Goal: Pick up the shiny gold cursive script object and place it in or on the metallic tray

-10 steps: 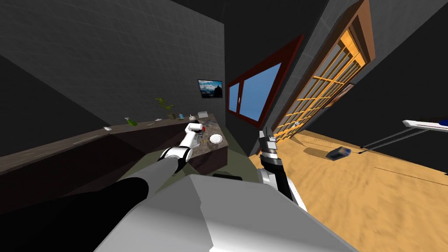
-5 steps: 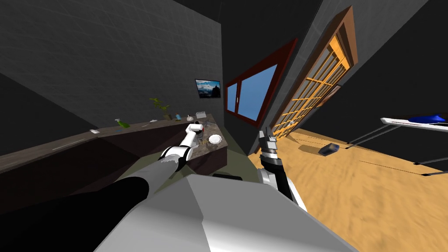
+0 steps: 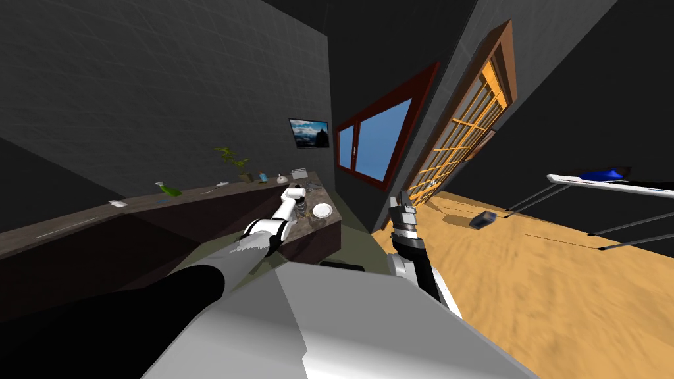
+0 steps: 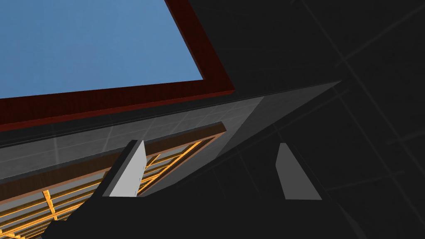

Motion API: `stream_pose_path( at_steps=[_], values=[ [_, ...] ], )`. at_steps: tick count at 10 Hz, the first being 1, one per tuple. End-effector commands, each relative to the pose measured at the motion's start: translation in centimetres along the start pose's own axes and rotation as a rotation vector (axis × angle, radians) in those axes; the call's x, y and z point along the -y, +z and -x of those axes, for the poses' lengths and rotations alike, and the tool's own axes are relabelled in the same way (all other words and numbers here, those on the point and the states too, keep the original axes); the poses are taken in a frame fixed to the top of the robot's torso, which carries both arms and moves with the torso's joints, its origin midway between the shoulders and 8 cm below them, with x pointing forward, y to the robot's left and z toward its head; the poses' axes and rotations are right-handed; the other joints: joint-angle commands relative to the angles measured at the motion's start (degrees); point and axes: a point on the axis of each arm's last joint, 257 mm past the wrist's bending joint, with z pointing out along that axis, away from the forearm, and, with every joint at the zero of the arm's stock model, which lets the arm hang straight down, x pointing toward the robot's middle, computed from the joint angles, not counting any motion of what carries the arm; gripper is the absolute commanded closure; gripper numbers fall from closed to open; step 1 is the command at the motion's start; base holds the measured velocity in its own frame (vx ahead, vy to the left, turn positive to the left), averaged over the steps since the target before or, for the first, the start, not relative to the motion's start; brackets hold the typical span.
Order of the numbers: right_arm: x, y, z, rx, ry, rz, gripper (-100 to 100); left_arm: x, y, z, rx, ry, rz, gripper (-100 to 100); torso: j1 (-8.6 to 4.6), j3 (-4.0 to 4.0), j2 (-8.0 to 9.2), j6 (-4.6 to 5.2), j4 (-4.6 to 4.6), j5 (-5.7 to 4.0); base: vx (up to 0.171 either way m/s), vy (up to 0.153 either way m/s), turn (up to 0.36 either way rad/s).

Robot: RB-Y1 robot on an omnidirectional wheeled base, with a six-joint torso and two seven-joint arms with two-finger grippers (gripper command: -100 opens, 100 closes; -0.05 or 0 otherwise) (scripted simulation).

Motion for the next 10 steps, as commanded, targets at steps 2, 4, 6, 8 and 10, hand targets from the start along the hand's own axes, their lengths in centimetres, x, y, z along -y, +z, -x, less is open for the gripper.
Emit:
stream_pose_path(
  at_steps=[2, 4, 6, 8, 10],
  values=[
    [0.0, 0.0, 0.0, 0.000, 0.000, 0.000, 0, -2.8, 1.0, -0.4, -0.016, -0.020, 0.112, -100, -0.02, -0.01, -0.02, 0.02, -0.01, 0.00, 0.035, 0.020, -0.121],
    [0.0, 0.0, 0.0, 0.000, 0.000, 0.000, 0, -2.8, 1.0, -0.4, -0.016, -0.020, 0.112, -100, -0.03, -0.04, -0.06, -0.01, -0.02, 0.00, 0.026, 0.013, -0.005],
    [0.0, 0.0, 0.0, 0.000, 0.000, 0.000, 0, -3.4, 1.1, -0.7, -0.021, -0.025, 0.140, -100, -0.08, -0.03, -0.05, 0.03, -0.01, -0.02, 0.032, 0.005, -0.075],
    [0.0, 0.0, 0.0, 0.000, 0.000, 0.000, 0, -4.0, 2.2, -0.8, -0.022, -0.025, 0.144, -100, -0.09, 0.03, 0.05, -0.01, 0.01, -0.02, 0.004, 0.001, -0.001],
    [0.0, 0.0, 0.0, 0.000, 0.000, 0.000, 0, -4.4, 3.3, -0.9, -0.023, -0.024, 0.142, -100, -0.07, 0.03, 0.05, -0.01, 0.01, -0.01, 0.011, 0.006, 0.000]
  ],
)
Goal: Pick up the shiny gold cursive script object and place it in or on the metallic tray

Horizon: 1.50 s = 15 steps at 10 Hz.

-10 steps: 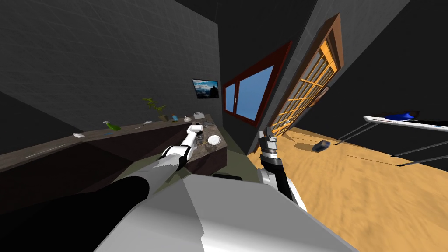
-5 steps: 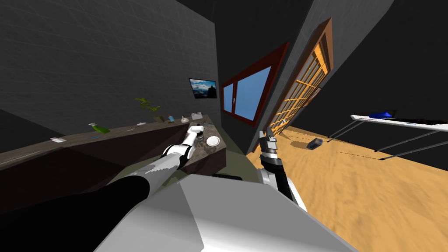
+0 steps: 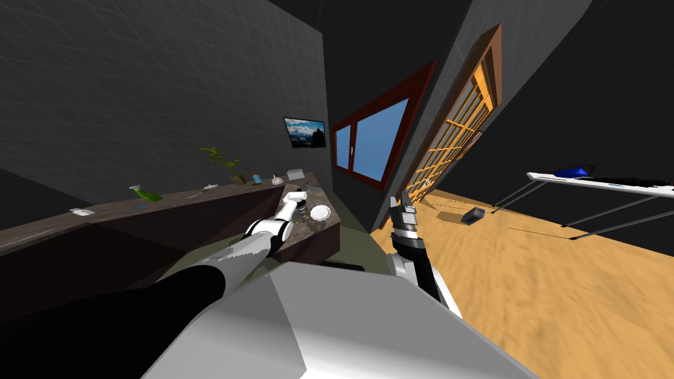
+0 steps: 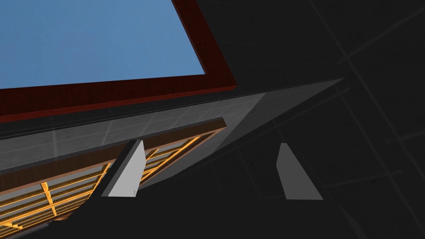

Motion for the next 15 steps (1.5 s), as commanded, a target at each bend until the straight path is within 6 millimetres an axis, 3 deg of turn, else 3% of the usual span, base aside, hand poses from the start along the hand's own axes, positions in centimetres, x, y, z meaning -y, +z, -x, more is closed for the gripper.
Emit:
stream_pose_path(
  at_steps=[1, 2, 6, 7, 8, 10, 11, 12, 15],
  values=[
    [0.0, 0.0, 0.0, 0.000, 0.000, 0.000, 0, 0.0, 0.0, 0.0, 0.000, 0.000, 0.000, -100, 0.00, 0.00, 0.00, 0.00, 0.00, 0.00, 0.005, 0.004, 0.000],
    [0.0, 0.0, 0.0, 0.000, 0.000, 0.000, 0, 0.0, 0.1, 0.0, 0.000, 0.000, -0.002, 100, -0.01, 0.01, 0.02, 0.00, 0.01, -0.01, 0.000, 0.000, 0.000],
    [0.0, 0.0, 0.0, 0.000, 0.000, 0.000, 0, 0.0, 0.1, 0.0, 0.000, -0.002, 0.000, 100, -0.01, 0.00, 0.00, 0.06, 0.01, -0.01, 0.000, 0.000, 0.000],
    [0.0, 0.0, 0.0, 0.000, 0.000, 0.000, 0, 0.0, 0.1, 0.0, 0.000, -0.003, 0.001, 0, -0.01, 0.00, 0.00, 0.06, 0.01, -0.01, 0.000, 0.000, 0.000],
    [0.0, 0.0, 0.0, 0.000, 0.000, 0.000, 0, 0.3, -1.2, 0.0, 0.000, -0.001, 0.001, 100, -0.01, 0.01, 0.00, 0.06, 0.01, -0.01, -0.012, -0.005, -0.006],
    [0.0, 0.0, 0.0, 0.000, 0.000, 0.000, 0, 0.3, -1.2, 0.0, 0.000, -0.002, -0.001, 100, -0.09, 0.08, 0.08, 0.08, 0.08, -0.07, -0.006, -0.004, -0.002],
    [0.0, 0.0, 0.0, 0.000, 0.000, 0.000, 0, 0.3, -1.4, 0.0, 0.001, -0.002, 0.001, 0, -0.07, 0.06, 0.08, 0.08, 0.06, -0.04, 0.000, 0.000, 0.000],
    [0.0, 0.0, 0.0, 0.000, 0.000, 0.000, 0, 0.6, -2.5, 1.2, -0.003, -0.027, 0.007, 100, -0.06, 0.05, 0.06, 0.08, 0.05, -0.04, -0.034, 0.056, -0.044],
    [0.0, 0.0, 0.0, 0.000, 0.000, 0.000, 0, 1.2, -4.7, 3.3, -0.012, -0.072, 0.012, 100, 0.43, 0.27, 0.41, -0.07, 0.15, 0.02, -0.077, 0.106, -0.040]
  ],
)
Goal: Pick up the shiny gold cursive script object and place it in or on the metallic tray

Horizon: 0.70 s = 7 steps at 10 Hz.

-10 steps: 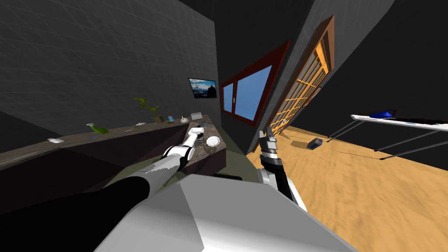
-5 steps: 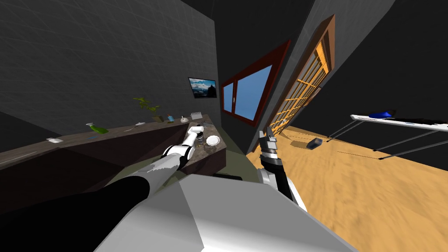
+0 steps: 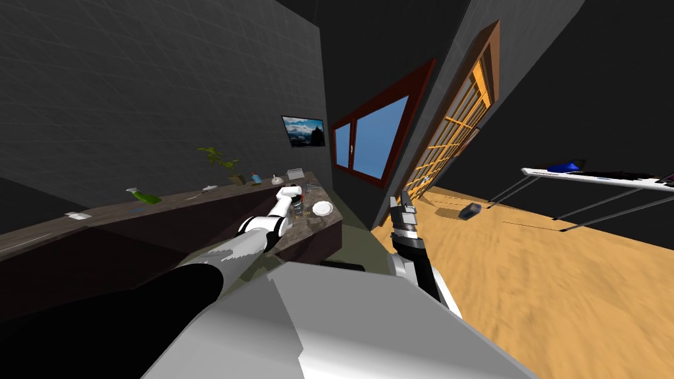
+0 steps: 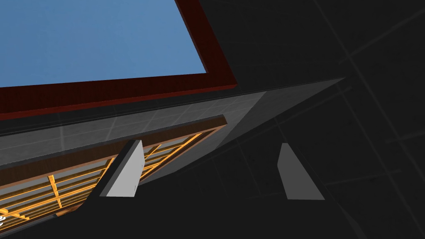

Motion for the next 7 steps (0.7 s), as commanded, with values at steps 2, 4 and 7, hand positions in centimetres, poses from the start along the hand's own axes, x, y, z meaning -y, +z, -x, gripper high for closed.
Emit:
stream_pose_path(
  at_steps=[2, 4, 7],
  values=[
    [0.0, 0.0, 0.0, 0.000, 0.000, 0.000, 0, 0.4, -1.1, 1.1, -0.005, -0.027, 0.007, 100, 0.08, -0.04, -0.04, -0.10, -0.05, 0.02, -0.037, 0.099, -0.033],
    [0.0, 0.0, 0.0, 0.000, 0.000, 0.000, 0, 0.6, -2.9, 2.7, -0.016, -0.063, 0.015, 100, 0.06, -0.13, -0.13, -0.21, -0.13, 0.04, -0.050, 0.081, -0.027],
    [0.0, 0.0, 0.0, 0.000, 0.000, 0.000, 0, 1.0, -4.8, 4.1, -0.033, -0.099, 0.018, 100, 0.07, -0.14, -0.14, -0.21, -0.15, 0.05, -0.052, 0.071, -0.031]
  ],
)
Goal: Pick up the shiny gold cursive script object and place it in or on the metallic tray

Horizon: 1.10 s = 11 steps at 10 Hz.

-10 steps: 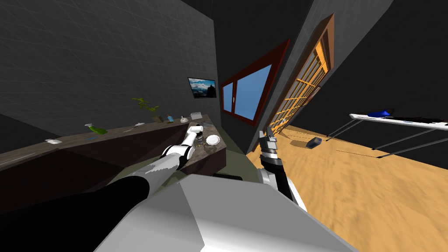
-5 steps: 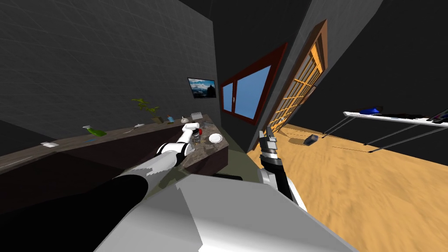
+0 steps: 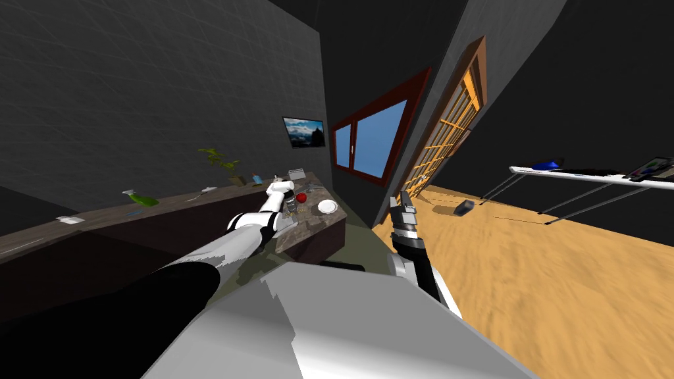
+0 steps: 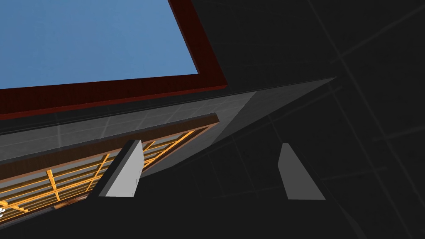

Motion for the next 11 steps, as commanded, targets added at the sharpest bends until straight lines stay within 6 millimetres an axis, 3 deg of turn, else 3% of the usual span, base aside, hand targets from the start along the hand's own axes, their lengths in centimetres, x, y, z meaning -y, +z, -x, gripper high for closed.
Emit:
stream_pose_path(
  at_steps=[1, 2, 3, 4, 8, 9, 10, 11],
  values=[
    [0.0, 0.0, 0.0, 0.000, 0.000, 0.000, 0, 0.3, -1.4, 0.9, -0.010, -0.022, 0.005, 100, 0.00, 0.00, 0.00, 0.00, 0.00, 0.00, -0.070, 0.091, -0.042],
    [0.0, 0.0, 0.0, 0.000, 0.000, 0.000, 0, 0.5, -2.3, 1.5, -0.018, -0.037, 0.005, 100, 0.05, 0.02, 0.02, -0.03, 0.02, 0.00, -0.063, 0.107, -0.034],
    [0.0, 0.0, 0.0, 0.000, 0.000, 0.000, 0, 0.5, -1.8, 1.2, -0.014, -0.028, 0.003, 100, 0.12, 0.02, 0.02, -0.05, 0.01, 0.01, -0.027, 0.054, -0.002],
    [0.0, 0.0, 0.0, 0.000, 0.000, 0.000, 0, 0.5, -2.0, 1.4, -0.014, -0.030, 0.003, -100, -0.07, -0.07, -0.11, 0.01, -0.05, 0.03, -0.006, 0.011, 0.004],
    [0.0, 0.0, 0.0, 0.000, 0.000, 0.000, 0, 0.5, -2.0, 1.4, -0.014, -0.030, 0.003, -100, -0.33, -0.19, -0.30, 0.04, -0.10, -0.04, 0.000, 0.000, 0.000],
    [0.0, 0.0, 0.0, 0.000, 0.000, 0.000, 0, 0.5, -2.0, 1.4, -0.014, -0.030, 0.003, 0, -0.33, -0.19, -0.30, 0.04, -0.10, -0.05, 0.000, 0.000, 0.000],
    [0.0, 0.0, 0.0, 0.000, 0.000, 0.000, 0, 0.6, -3.2, 1.5, -0.013, -0.030, 0.002, -100, -0.34, -0.19, -0.30, 0.04, -0.10, -0.05, -0.001, -0.006, -0.013],
    [0.0, 0.0, 0.0, 0.000, 0.000, 0.000, 0, 0.6, -3.8, 1.6, -0.012, -0.030, 0.001, -100, -0.36, -0.18, -0.30, 0.04, -0.09, -0.06, 0.001, -0.011, -0.014]
  ],
)
